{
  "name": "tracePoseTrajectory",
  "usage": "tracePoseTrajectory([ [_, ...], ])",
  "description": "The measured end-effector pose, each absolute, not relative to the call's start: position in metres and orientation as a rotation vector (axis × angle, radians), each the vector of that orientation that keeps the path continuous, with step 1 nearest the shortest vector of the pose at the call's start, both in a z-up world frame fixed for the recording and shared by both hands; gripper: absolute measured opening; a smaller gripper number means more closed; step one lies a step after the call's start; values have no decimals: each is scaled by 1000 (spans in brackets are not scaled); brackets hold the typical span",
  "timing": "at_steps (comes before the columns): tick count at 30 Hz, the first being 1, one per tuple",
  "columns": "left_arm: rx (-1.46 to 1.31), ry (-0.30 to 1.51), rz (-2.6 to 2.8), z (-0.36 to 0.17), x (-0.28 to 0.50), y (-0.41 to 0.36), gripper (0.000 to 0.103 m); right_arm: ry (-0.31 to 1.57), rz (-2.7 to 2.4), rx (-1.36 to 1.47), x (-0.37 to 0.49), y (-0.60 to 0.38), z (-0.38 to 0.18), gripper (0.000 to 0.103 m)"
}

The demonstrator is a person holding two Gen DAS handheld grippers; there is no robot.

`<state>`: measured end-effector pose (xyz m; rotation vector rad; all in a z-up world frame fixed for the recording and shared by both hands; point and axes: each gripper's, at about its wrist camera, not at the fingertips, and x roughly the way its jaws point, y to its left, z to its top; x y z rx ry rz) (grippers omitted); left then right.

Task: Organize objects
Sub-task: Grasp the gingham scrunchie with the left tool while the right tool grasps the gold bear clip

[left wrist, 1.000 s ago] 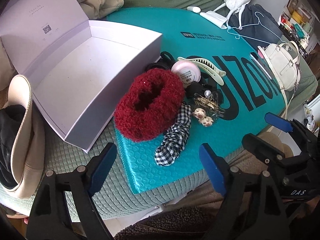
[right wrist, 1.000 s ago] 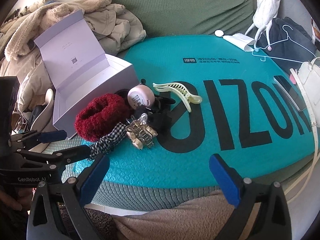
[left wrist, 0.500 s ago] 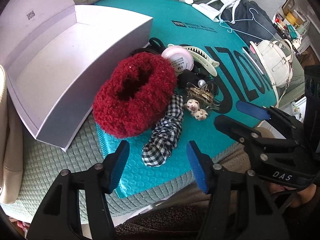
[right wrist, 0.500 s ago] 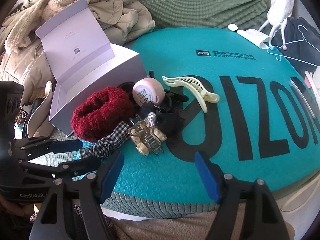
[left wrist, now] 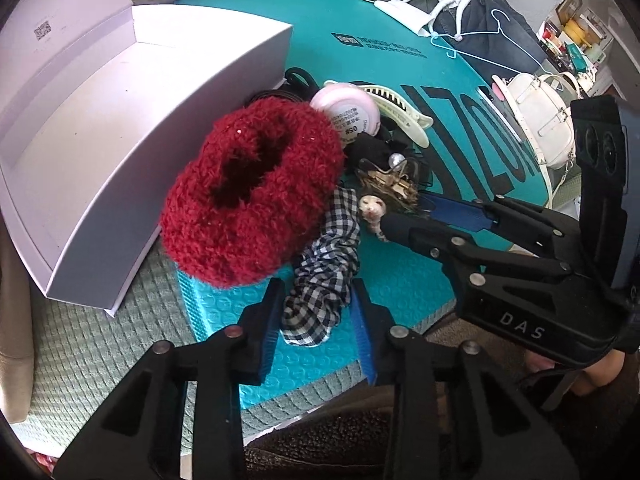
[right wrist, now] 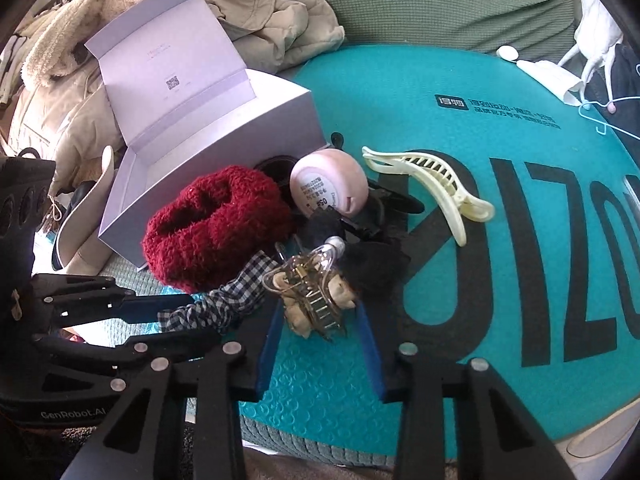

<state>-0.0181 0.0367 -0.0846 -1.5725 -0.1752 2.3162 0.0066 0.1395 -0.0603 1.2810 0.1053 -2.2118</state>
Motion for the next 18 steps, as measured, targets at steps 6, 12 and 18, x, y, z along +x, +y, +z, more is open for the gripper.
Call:
tracePoseTrajectory([
  [6, -1566, -157, 2291, -83, -15, 45, 29, 100, -2225, 1264, 11, 144, -58, 36],
  [12, -1552, -148, 2267, -84, -9, 53, 28, 89, -2251, 1281, 18, 159, -56, 31],
  [18, -1526, -106, 2239, -84, -5, 68, 28, 102, -2308, 1303, 30, 176, -53, 31],
])
